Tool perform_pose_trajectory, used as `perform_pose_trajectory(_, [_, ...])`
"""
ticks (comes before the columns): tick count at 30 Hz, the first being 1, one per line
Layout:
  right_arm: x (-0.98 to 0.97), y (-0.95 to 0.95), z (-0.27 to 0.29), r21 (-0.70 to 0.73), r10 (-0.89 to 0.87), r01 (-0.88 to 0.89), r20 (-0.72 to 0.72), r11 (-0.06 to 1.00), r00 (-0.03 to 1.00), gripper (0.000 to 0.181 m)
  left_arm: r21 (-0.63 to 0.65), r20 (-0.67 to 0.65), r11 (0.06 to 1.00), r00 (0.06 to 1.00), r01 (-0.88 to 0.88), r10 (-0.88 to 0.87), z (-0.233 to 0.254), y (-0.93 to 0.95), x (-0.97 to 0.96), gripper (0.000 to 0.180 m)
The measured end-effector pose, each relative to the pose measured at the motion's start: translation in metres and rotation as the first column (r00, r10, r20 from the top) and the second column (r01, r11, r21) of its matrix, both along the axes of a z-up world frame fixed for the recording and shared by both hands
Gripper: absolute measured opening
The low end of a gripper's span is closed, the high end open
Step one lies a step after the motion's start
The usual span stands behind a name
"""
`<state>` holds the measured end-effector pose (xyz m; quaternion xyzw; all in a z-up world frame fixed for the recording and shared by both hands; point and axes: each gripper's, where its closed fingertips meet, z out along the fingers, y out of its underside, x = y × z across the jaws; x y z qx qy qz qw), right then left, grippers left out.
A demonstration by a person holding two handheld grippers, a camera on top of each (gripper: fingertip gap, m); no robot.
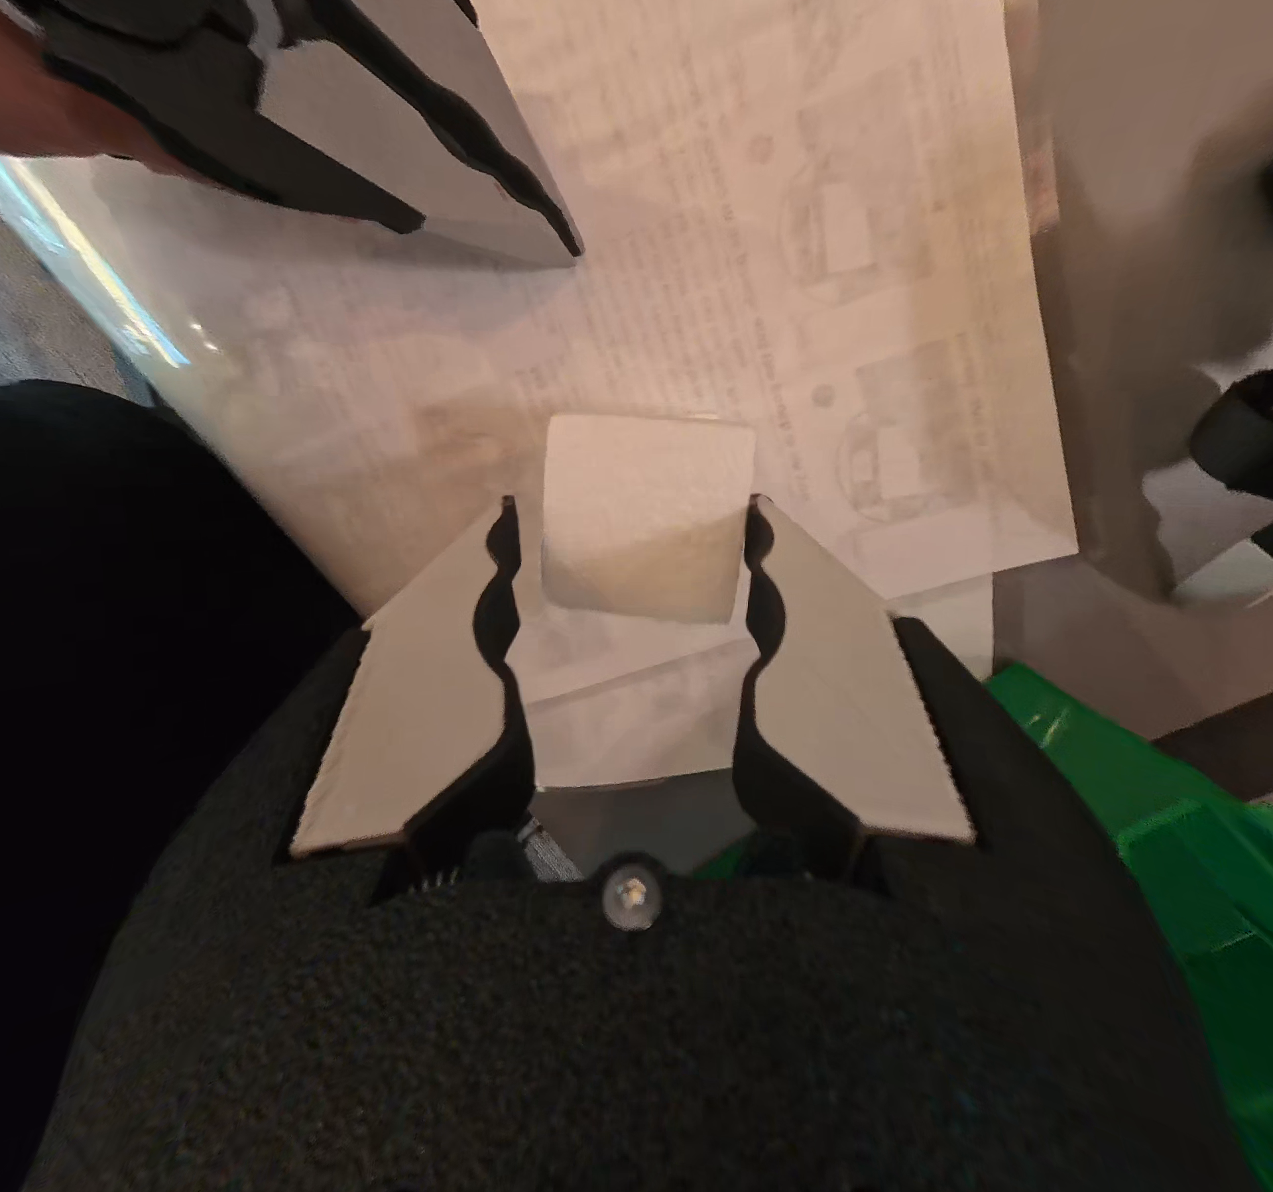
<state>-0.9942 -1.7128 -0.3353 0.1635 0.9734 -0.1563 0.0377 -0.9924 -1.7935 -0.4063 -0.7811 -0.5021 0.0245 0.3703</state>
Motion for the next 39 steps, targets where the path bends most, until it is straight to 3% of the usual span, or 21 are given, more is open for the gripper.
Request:
perform_pose_trajectory(5, [-0.006,0.047,0.054,-0.125,-0.141,0.135,-0.038,0.983,0.989,0.067,0.010,0.000,1.000,1.000,-0.001,0.001,0.000,0.000,0.000,0.000])
perform_pose_trajectory(8, [-0.031,0.133,0.072,-0.135,-0.348,0.336,-0.073,0.932,0.935,0.060,0.009,-0.002,1.000,1.000,0.000,0.000,0.000,0.000,0.000,0.000])
perform_pose_trajectory(11, [-0.042,0.233,0.049,-0.026,-0.536,0.535,-0.055,0.844,0.843,0.066,0.013,0.000,1.000,1.000,0.002,-0.002,0.000,0.000,0.000,0.000])
perform_pose_trajectory(14, [-0.024,0.294,0.010,0.107,-0.626,0.623,-0.006,0.775,0.780,0.071,0.008,0.001,1.000,1.000,0.007,-0.007,0.000,0.000,0.000,0.000])
perform_pose_trajectory(16, [-0.011,0.301,-0.008,0.122,-0.639,0.632,0.028,0.765,0.768,0.074,0.004,0.002,1.000,1.000,0.009,-0.009,0.000,0.000,0.000,0.000])
perform_pose_trajectory(20, [-0.003,0.297,-0.037,0.154,-0.602,0.591,0.032,0.792,0.798,0.073,0.003,0.010,1.000,1.000,0.006,-0.006,0.000,0.000,0.000,0.000])
perform_pose_trajectory(22, [-0.003,0.295,-0.046,0.173,-0.578,0.564,0.034,0.807,0.816,0.056,-0.002,0.012,1.000,1.000,0.009,-0.009,0.000,0.000,0.000,0.000])
perform_pose_trajectory(24, [-0.011,0.292,-0.038,0.163,-0.573,0.565,0.002,0.809,0.820,0.055,-0.006,0.014,1.000,1.000,0.013,-0.013,0.000,0.000,0.000,0.000])
perform_pose_trajectory(28, [-0.041,0.244,0.035,-0.034,-0.553,0.552,-0.048,0.833,0.832,0.055,-0.008,0.011,1.000,1.000,0.008,-0.008,0.000,0.000,0.000,0.000])
perform_pose_trajectory(32, [-0.035,0.133,0.104,-0.214,-0.360,0.355,0.018,0.910,0.933,0.055,0.002,0.001,1.000,1.000,-0.004,0.004,0.000,0.000,0.000,0.000])
perform_pose_trajectory(36, [-0.014,0.044,0.095,-0.139,-0.118,0.114,-0.027,0.984,0.993,0.055,0.005,-0.001,1.000,1.000,-0.002,0.002,0.000,0.000,-0.001,0.000])
perform_pose_trajectory(39, [-0.002,0.011,0.070,-0.072,-0.033,0.033,0.001,0.997,0.999,0.055,0.008,-0.005,1.000,1.000,-0.003,0.003,0.000,0.000,-0.001,0.000])
